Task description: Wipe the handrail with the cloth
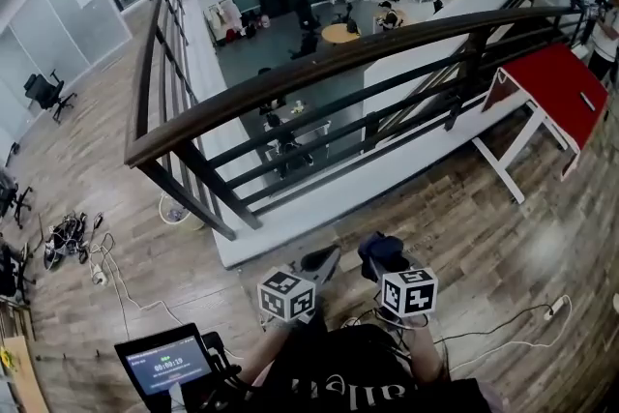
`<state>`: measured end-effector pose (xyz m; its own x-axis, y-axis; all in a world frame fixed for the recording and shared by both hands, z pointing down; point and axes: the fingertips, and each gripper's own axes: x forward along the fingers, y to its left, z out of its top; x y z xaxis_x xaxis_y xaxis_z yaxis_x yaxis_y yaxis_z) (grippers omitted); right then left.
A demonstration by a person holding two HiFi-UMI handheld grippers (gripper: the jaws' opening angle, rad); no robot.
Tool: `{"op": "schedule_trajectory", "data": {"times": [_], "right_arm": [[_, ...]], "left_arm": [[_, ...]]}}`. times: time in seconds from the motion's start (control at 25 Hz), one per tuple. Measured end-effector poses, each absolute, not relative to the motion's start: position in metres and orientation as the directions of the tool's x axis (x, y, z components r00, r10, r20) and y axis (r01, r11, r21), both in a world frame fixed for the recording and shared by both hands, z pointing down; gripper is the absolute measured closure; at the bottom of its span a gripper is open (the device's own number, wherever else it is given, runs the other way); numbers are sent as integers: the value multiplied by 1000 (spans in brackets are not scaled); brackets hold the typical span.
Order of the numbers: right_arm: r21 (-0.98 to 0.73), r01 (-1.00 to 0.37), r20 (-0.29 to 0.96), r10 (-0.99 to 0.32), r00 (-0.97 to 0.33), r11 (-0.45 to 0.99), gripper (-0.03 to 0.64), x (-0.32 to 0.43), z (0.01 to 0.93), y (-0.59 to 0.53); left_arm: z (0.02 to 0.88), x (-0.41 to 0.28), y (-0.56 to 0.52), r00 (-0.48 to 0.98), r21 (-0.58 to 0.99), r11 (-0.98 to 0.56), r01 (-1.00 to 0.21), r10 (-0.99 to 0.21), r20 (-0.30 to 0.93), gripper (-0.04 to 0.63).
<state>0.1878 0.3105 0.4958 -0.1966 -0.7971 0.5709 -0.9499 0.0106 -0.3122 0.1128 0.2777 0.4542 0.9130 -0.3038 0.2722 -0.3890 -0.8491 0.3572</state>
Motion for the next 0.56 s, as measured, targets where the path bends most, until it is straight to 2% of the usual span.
{"op": "schedule_trajectory", "data": {"times": [0.56], "right_arm": [[-332,-943,571,-800,-183,-21,508,195,501,331]], "left_arm": [[459,121,297,916,346,-864,-367,-271,294,595]]}}
